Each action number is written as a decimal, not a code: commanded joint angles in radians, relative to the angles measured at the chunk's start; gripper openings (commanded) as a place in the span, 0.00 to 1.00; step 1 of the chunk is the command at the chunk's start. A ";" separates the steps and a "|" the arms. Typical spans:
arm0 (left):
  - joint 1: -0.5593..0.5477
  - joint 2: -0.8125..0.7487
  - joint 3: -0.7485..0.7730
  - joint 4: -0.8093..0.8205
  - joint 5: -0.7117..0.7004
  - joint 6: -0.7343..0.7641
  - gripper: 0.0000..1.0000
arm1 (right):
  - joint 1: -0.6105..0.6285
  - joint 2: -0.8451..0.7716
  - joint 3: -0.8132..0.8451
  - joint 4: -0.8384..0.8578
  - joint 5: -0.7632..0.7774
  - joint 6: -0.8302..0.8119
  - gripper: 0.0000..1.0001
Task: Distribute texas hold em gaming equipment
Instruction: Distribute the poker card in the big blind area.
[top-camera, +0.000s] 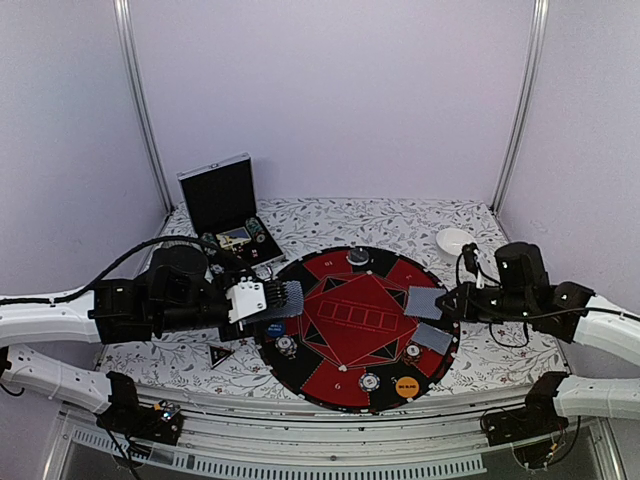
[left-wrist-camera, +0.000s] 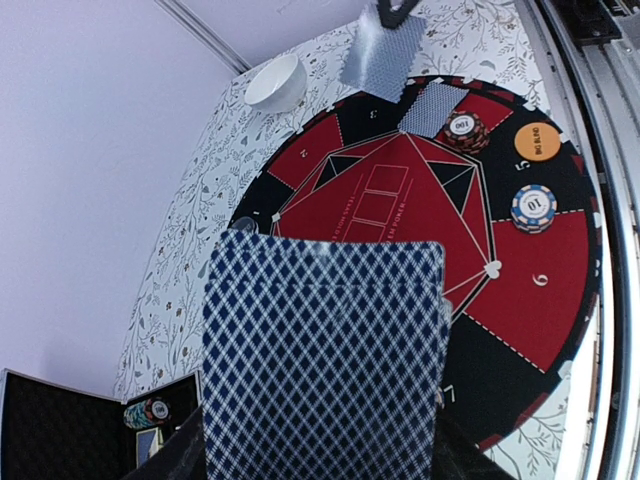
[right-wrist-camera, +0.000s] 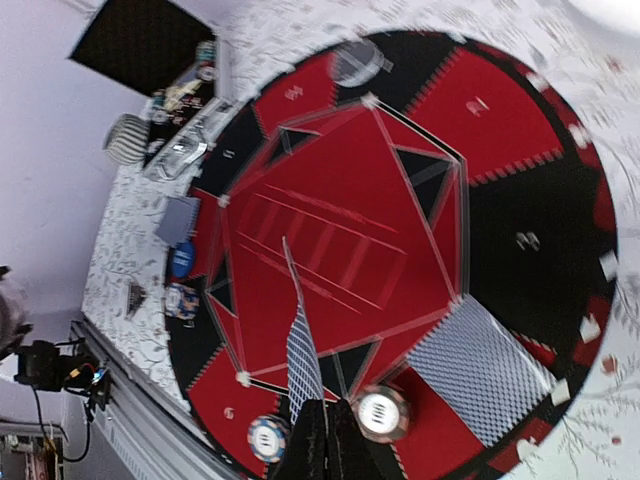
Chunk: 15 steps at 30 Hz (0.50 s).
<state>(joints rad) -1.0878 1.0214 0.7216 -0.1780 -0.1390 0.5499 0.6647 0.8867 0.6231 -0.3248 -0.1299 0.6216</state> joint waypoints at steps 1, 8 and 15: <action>0.014 -0.009 0.004 0.016 0.014 0.000 0.56 | -0.087 -0.098 -0.170 0.003 0.052 0.158 0.02; 0.014 -0.010 0.004 0.014 0.011 -0.001 0.56 | -0.154 -0.040 -0.293 0.172 -0.011 0.194 0.02; 0.015 -0.010 0.004 0.014 0.013 -0.001 0.56 | -0.170 0.012 -0.350 0.239 -0.048 0.218 0.03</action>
<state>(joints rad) -1.0878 1.0214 0.7216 -0.1780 -0.1383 0.5495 0.5091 0.8906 0.3122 -0.1707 -0.1432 0.8101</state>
